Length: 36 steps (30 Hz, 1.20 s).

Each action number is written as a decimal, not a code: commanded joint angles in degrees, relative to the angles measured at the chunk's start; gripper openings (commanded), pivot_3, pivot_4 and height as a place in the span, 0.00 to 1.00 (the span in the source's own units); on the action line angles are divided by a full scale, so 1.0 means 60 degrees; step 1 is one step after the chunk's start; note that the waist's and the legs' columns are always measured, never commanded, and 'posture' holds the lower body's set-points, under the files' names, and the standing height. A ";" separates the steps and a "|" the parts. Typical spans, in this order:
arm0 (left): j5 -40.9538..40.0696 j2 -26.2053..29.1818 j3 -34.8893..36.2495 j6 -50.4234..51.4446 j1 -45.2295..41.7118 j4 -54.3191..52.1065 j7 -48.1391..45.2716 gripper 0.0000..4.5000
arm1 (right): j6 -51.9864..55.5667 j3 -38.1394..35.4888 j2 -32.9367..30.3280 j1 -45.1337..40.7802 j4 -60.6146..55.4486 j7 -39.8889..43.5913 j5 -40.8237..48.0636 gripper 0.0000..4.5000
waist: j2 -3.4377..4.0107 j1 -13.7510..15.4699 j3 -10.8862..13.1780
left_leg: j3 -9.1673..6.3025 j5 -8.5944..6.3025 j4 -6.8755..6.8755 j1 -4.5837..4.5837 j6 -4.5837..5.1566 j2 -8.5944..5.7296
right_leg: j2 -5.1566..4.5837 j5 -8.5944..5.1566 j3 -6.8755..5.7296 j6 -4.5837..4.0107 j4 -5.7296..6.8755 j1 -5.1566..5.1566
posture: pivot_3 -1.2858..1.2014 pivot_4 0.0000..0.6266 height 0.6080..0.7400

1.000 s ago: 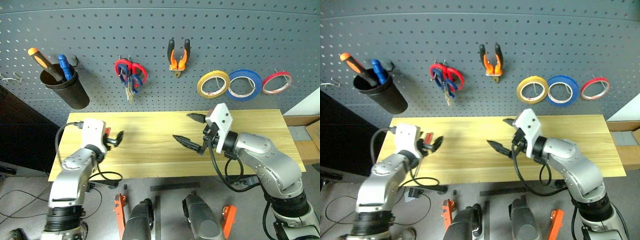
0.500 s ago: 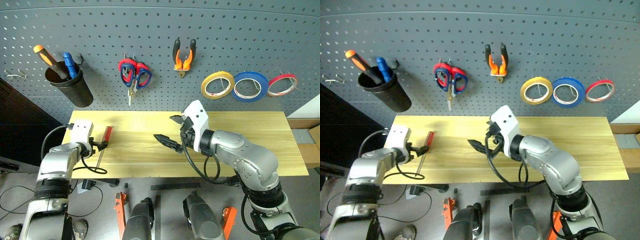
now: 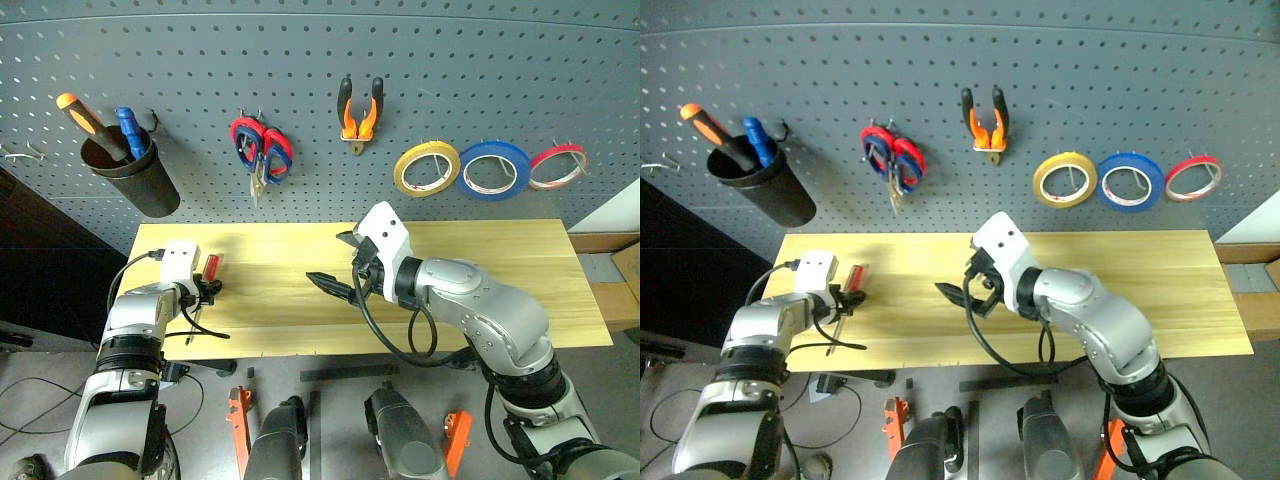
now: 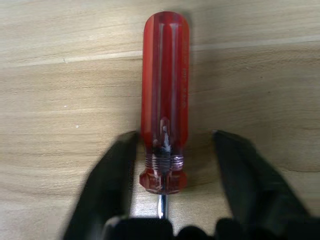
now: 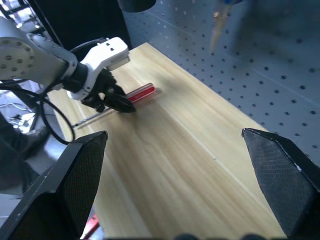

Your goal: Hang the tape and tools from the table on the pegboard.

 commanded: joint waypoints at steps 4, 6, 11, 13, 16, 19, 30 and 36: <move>-0.0171 -0.0244 0.0527 -0.1295 0.0967 -0.1522 0.0229 0.17 | -0.0400 -0.0227 -0.0256 -0.0006 -0.0260 0.0254 -0.0129 1.00 | 0.0000 -0.0106 0.0000 | 0.0000 0.0000 -0.0002 0.0000 0.0000 0.0001 | -0.0002 0.0000 0.0004 0.0000 -0.0002 0.0000 | 0.41 0.48 1.00; -0.0340 -0.0470 0.0700 -0.2057 0.1814 -0.3110 0.0137 0.17 | -0.0727 -0.0416 -0.0293 0.0090 -0.0370 0.0447 -0.0034 1.00 | -0.0001 -0.0135 0.0000 | 0.0002 -0.0002 -0.0005 -0.0005 -0.0003 0.0001 | -0.0008 0.0000 0.0012 -0.0001 -0.0010 0.0000 | 0.41 0.47 1.00; -0.0184 -0.0879 0.0679 -0.3368 0.4048 -0.6572 0.0247 0.17 | -0.2161 -0.0689 -0.0391 0.0375 -0.0643 0.1318 0.0123 1.00 | -0.0006 -0.0157 0.0001 | 0.0005 -0.0010 -0.0016 -0.0018 -0.0013 0.0017 | -0.0004 0.0001 0.0008 -0.0002 -0.0025 -0.0009 | 0.42 0.45 1.00; 0.0124 -0.0942 0.0495 -0.3960 0.4660 -0.7674 0.0373 0.17 | -0.2514 -0.0828 -0.0497 0.0484 -0.0718 0.1712 0.0293 1.00 | -0.0005 -0.0122 0.0001 | 0.0005 -0.0010 -0.0016 -0.0016 -0.0012 0.0019 | -0.0003 0.0001 0.0008 -0.0002 -0.0021 -0.0007 | 0.42 0.45 1.00; 0.0433 -0.1199 0.0418 -0.4617 0.4733 -0.8932 0.0772 0.17 | -0.2617 -0.1200 -0.0681 0.0514 -0.0717 0.2186 0.0757 1.00 | -0.0005 -0.0049 0.0001 | 0.0011 -0.0010 -0.0007 -0.0016 -0.0011 0.0018 | -0.0004 0.0004 0.0012 -0.0007 -0.0022 -0.0002 | 0.43 0.43 1.00; 0.0607 -0.1328 0.0552 -0.4754 0.3739 -0.9290 0.1218 0.17 | -0.2766 -0.1402 -0.0915 0.0392 -0.0511 0.2576 0.0965 1.00 | -0.0013 0.0177 -0.0004 | 0.0006 -0.0010 0.0003 -0.0012 -0.0011 0.0019 | 0.0000 0.0014 -0.0003 -0.0022 -0.0015 0.0004 | 0.44 0.41 1.00; -0.0498 -0.1324 0.1627 -0.4195 -0.1125 -0.8616 0.2086 0.17 | -0.3447 -0.1501 -0.0981 -0.0411 0.0502 0.2867 0.0787 1.00 | -0.0034 0.0350 -0.0018 | 0.0037 0.0009 0.0008 -0.0029 -0.0039 0.0021 | 0.0010 0.0036 -0.0037 -0.0009 -0.0018 -0.0029 | 0.44 0.37 1.00; -0.0663 -0.0845 0.2193 -0.4001 -0.2325 -0.8277 0.2442 0.17 | -0.3480 -0.1514 -0.1052 -0.0428 0.0543 0.2899 0.0813 1.00 | -0.0040 0.0294 -0.0022 | 0.0062 0.0012 -0.0002 -0.0029 -0.0046 0.0021 | 0.0004 0.0036 -0.0029 -0.0009 -0.0029 -0.0033 | 0.44 0.37 1.00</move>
